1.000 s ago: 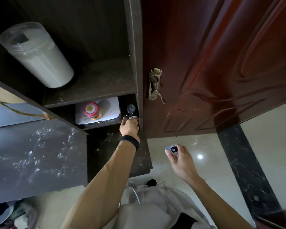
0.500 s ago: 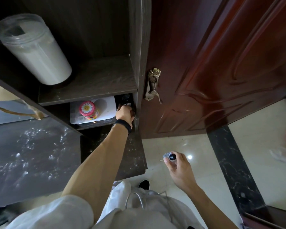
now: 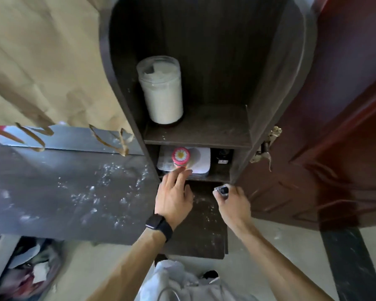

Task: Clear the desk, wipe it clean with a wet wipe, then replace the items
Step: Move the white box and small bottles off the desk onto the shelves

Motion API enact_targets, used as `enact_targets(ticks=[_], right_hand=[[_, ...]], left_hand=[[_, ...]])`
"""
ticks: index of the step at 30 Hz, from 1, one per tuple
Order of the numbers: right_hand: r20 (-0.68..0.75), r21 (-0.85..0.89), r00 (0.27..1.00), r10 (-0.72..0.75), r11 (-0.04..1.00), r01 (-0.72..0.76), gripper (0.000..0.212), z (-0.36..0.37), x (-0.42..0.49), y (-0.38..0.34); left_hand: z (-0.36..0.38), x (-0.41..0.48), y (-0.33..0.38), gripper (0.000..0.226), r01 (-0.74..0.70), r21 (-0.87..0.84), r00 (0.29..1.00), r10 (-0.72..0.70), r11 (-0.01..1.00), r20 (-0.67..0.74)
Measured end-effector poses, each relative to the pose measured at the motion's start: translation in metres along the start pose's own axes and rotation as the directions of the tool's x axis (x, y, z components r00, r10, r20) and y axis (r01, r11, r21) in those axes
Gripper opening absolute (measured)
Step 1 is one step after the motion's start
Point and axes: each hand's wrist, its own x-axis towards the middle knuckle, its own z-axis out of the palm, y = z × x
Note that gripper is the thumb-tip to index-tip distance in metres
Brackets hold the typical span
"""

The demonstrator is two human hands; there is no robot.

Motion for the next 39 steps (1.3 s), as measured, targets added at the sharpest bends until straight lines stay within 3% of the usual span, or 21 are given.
enact_targets(ticks=[3, 7, 11, 15, 19, 22, 28, 31, 39], right_hand=[[-0.065, -0.054, 0.998, -0.019, 0.998, 0.016, 0.042, 0.006, 0.030, -0.032], [-0.077, -0.035, 0.990, 0.120, 0.992, -0.123, 0.041, 0.019, 0.054, -0.051], [-0.050, -0.029, 0.967, 0.251, 0.967, -0.252, 0.040, 0.029, 0.058, -0.062], [-0.070, 0.020, 0.961, 0.266, 0.964, -0.265, 0.054, 0.031, 0.047, -0.067], [-0.127, 0.054, 0.979, 0.162, 0.986, -0.157, 0.071, 0.038, 0.009, -0.058], [-0.138, -0.017, 0.990, 0.029, 0.999, -0.032, 0.071, 0.045, -0.006, -0.044], [0.009, -0.240, 0.998, -0.056, 0.969, 0.057, 0.086, 0.041, -0.001, -0.035], [0.087, -0.289, 0.995, -0.041, 0.955, 0.065, 0.086, 0.036, 0.004, -0.034], [0.048, -0.258, 0.995, 0.090, 0.963, -0.074, 0.077, 0.030, 0.020, -0.049]], left_hand=[[-0.046, 0.016, -0.015, 0.066, -0.148, 0.260, 0.974, 0.186, 0.954, -0.131], [-0.083, 0.036, -0.030, 0.088, -0.212, 0.530, 0.965, 0.262, 0.821, -0.019], [-0.095, 0.048, -0.042, 0.094, -0.256, 0.602, 0.959, 0.275, 0.756, 0.063], [-0.095, 0.050, -0.051, 0.097, -0.280, 0.569, 0.956, 0.280, 0.773, 0.090], [-0.092, 0.050, -0.055, 0.097, -0.296, 0.523, 0.952, 0.293, 0.799, 0.092], [-0.087, 0.052, -0.057, 0.097, -0.290, 0.495, 0.952, 0.301, 0.819, 0.059], [-0.083, 0.053, -0.061, 0.090, -0.298, 0.452, 0.946, 0.323, 0.841, 0.022], [-0.082, 0.053, -0.063, 0.093, -0.319, 0.434, 0.941, 0.336, 0.843, 0.039], [-0.081, 0.055, -0.065, 0.096, -0.339, 0.429, 0.935, 0.350, 0.837, 0.055]])
